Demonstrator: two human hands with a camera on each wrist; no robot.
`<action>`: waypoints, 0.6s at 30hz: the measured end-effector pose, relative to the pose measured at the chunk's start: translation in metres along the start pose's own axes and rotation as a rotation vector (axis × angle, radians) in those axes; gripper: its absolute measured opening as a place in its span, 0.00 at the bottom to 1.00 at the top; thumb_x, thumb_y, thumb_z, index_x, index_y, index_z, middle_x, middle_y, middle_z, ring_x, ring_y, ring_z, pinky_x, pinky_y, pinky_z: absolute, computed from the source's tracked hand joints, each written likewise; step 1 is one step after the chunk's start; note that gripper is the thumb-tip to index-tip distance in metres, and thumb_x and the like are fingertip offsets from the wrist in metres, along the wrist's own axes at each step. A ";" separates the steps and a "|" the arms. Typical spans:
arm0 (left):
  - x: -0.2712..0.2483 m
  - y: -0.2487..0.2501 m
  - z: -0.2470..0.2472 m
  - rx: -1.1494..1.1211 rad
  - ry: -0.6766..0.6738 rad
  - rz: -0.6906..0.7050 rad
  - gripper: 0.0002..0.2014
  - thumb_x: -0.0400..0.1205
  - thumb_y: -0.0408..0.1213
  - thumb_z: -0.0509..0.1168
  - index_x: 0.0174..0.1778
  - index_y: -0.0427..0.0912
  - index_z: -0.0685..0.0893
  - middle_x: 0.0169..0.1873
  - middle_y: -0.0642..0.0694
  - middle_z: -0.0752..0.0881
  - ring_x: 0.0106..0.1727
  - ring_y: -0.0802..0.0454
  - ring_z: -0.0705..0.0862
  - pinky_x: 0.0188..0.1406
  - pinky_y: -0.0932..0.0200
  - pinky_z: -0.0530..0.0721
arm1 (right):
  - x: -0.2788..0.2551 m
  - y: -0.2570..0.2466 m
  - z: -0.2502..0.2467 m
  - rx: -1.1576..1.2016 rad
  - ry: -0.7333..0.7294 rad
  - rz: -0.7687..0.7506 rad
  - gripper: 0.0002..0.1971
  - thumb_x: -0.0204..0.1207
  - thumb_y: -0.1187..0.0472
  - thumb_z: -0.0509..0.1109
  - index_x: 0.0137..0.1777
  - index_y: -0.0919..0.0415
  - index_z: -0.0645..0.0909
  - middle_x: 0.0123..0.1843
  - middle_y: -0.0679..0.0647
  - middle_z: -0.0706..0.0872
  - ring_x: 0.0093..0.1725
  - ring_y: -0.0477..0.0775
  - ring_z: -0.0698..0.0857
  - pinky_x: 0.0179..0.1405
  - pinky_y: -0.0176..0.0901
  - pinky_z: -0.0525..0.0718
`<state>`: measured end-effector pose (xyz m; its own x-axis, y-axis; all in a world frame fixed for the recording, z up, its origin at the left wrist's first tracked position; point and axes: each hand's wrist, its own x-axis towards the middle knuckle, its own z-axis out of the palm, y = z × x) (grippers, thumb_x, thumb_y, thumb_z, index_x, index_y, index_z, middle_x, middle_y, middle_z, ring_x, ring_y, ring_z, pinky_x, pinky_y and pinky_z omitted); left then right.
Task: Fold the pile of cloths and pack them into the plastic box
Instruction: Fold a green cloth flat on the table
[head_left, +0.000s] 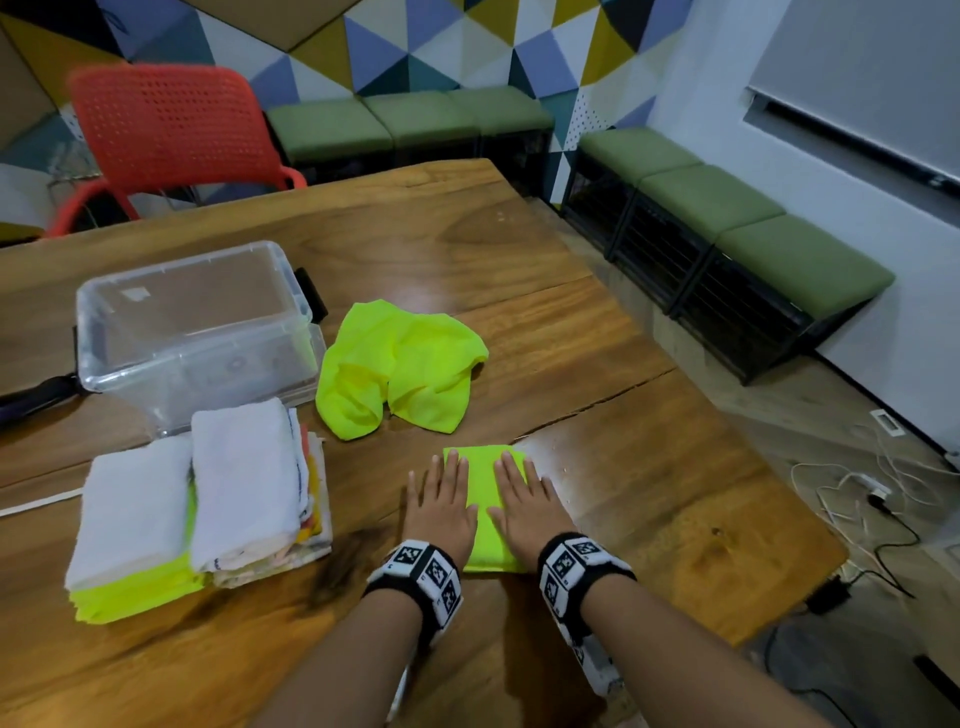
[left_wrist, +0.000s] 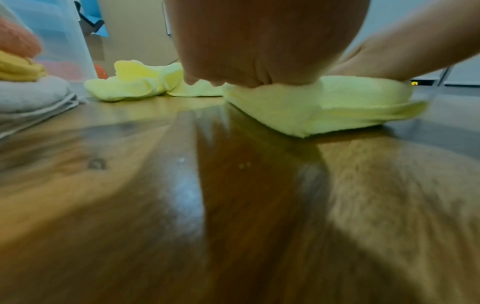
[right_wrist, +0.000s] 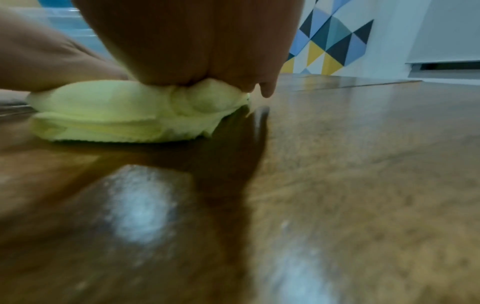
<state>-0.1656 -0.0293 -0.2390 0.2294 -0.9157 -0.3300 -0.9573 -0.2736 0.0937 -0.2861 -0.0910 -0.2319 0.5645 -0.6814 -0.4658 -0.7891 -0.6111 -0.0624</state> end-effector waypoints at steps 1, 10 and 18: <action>0.001 0.000 -0.001 -0.008 -0.010 -0.003 0.29 0.86 0.50 0.34 0.82 0.44 0.35 0.82 0.46 0.35 0.84 0.45 0.38 0.81 0.40 0.41 | 0.001 0.002 -0.001 -0.003 -0.017 -0.007 0.49 0.58 0.38 0.17 0.82 0.60 0.32 0.84 0.55 0.32 0.84 0.60 0.37 0.82 0.55 0.42; 0.000 0.009 -0.035 -0.625 -0.059 -0.343 0.31 0.83 0.47 0.59 0.78 0.36 0.59 0.76 0.35 0.62 0.75 0.38 0.68 0.70 0.48 0.71 | -0.011 0.008 -0.007 0.658 0.051 0.278 0.27 0.83 0.52 0.58 0.79 0.61 0.58 0.73 0.62 0.72 0.69 0.63 0.76 0.64 0.50 0.76; -0.004 0.003 -0.018 -0.881 -0.113 -0.332 0.36 0.78 0.42 0.66 0.79 0.39 0.56 0.71 0.34 0.74 0.70 0.36 0.75 0.68 0.45 0.76 | -0.020 -0.007 -0.003 1.025 0.084 0.427 0.22 0.80 0.60 0.64 0.71 0.69 0.65 0.70 0.67 0.76 0.68 0.64 0.77 0.66 0.52 0.76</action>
<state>-0.1665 -0.0319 -0.2204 0.4036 -0.7296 -0.5520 -0.3582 -0.6812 0.6385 -0.2910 -0.0740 -0.2189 0.1832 -0.8049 -0.5645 -0.7272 0.2755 -0.6287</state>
